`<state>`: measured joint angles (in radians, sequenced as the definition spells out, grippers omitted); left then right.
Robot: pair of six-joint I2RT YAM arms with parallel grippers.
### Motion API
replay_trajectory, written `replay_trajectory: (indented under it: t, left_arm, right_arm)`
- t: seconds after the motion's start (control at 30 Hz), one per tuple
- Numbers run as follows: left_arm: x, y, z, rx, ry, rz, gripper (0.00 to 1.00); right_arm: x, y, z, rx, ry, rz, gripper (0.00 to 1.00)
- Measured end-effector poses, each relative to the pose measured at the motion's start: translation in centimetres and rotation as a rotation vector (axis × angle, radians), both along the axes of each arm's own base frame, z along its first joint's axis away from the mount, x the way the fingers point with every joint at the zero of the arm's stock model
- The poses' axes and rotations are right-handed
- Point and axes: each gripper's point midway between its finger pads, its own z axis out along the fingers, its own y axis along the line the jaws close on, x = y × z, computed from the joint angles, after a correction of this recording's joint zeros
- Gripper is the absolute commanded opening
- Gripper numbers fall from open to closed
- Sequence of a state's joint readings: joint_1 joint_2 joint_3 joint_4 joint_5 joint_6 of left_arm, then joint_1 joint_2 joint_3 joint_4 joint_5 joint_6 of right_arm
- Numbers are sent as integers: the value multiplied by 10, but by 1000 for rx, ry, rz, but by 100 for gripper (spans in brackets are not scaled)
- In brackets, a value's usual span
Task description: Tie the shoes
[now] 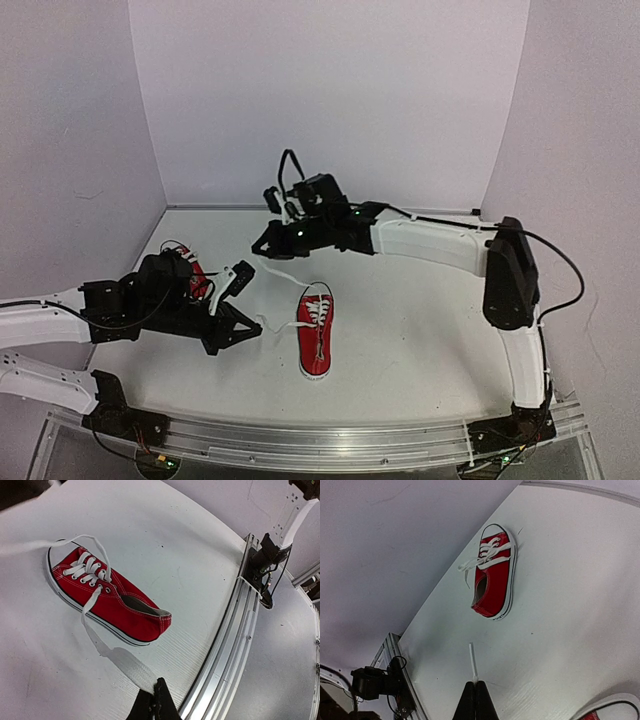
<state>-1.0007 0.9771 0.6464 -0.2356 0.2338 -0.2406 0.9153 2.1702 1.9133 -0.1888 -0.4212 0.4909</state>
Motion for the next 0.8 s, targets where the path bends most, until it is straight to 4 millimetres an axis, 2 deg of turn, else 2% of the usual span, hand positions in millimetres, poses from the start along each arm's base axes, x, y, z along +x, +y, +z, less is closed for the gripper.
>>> replay_trajectory:
  t: [0.17,0.27,0.33,0.43,0.5,0.67,0.73,0.8]
  left_arm:
    - [-12,-5,1,-10,18,-49,0]
    - [-15,-6,1,-16,28,-60,0]
    - [-16,-6,1,-17,34,-59,0]
    - [-11,-5,-4,4,34,-34,0]
    - [-6,-4,-12,41,36,-6,0]
    - [16,-6,-29,148,36,71,0]
    - [25,-7,-31,161,39,94,0]
    - [34,-6,-35,169,51,116,0]
  right_arm:
    - [-36,39,-54,-42,89,121,44]
    - [-49,40,-71,-72,135,149,59]
    - [-50,37,-72,-77,135,154,62]
    - [-43,17,-68,-87,147,130,62]
    - [-34,-1,-61,-88,147,103,58]
    - [-4,-56,-38,-106,100,39,41]
    - [3,-72,-38,-141,76,34,35]
    - [1,-79,-45,-183,69,49,32]
